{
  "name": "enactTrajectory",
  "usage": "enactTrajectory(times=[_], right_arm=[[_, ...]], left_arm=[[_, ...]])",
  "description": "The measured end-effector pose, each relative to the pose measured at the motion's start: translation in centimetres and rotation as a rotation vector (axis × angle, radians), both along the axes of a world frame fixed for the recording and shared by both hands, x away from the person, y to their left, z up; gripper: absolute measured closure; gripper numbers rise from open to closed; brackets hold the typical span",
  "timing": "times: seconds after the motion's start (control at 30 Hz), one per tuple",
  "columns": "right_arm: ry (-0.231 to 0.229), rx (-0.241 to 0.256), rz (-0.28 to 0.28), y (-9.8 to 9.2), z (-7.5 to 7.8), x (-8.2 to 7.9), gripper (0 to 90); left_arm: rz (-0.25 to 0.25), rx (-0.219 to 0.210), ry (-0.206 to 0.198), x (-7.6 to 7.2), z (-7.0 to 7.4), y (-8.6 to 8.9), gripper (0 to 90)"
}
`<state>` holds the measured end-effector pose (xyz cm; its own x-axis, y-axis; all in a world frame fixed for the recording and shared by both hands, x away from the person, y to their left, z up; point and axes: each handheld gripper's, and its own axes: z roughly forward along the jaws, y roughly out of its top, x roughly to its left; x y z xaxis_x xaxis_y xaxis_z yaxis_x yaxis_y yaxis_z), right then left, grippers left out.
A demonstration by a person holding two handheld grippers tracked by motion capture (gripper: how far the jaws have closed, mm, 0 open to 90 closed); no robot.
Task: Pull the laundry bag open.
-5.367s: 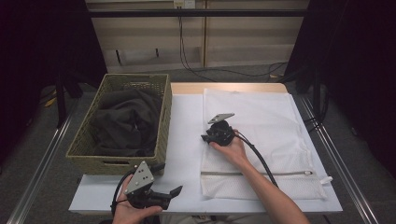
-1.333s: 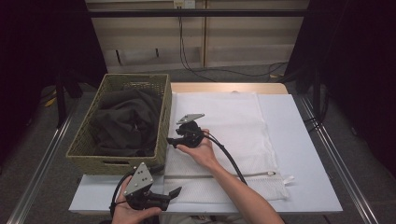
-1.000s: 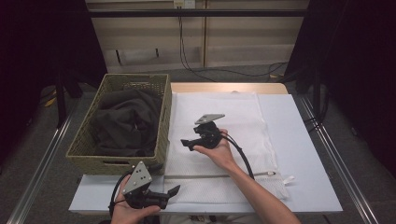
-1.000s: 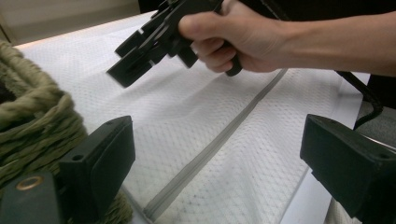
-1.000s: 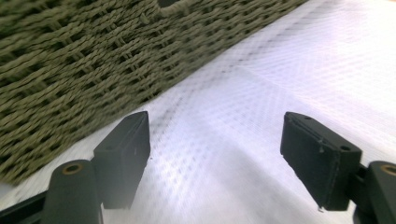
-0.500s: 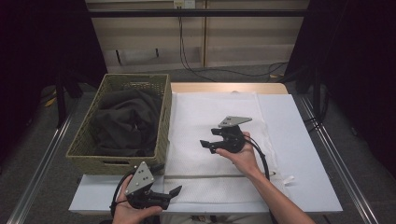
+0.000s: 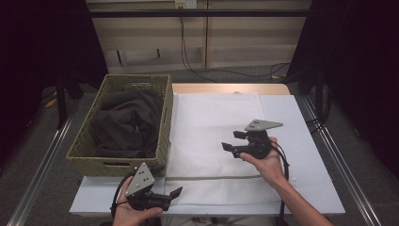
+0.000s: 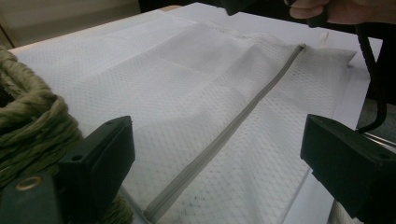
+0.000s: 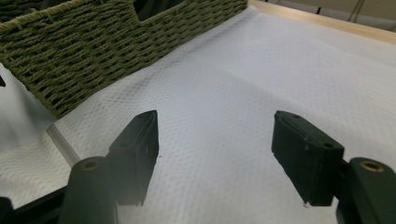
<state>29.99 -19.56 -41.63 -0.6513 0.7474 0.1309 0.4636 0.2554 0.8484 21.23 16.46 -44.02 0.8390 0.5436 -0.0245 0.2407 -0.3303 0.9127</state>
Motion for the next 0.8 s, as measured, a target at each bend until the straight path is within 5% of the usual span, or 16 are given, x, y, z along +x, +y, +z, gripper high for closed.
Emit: enactTrajectory(times=[0.3,0.8], right_arm=[[0.034,-0.007,-0.019,-5.3,0.1,-3.4,37.0],[0.114,-0.046,-0.174,-13.7,-1.7,-8.3,53.0]], left_arm=[[-0.004,0.021,-0.010,-0.1,0.2,-0.8,9.9],[-0.003,0.029,-0.002,-0.2,0.2,-0.7,11.3]])
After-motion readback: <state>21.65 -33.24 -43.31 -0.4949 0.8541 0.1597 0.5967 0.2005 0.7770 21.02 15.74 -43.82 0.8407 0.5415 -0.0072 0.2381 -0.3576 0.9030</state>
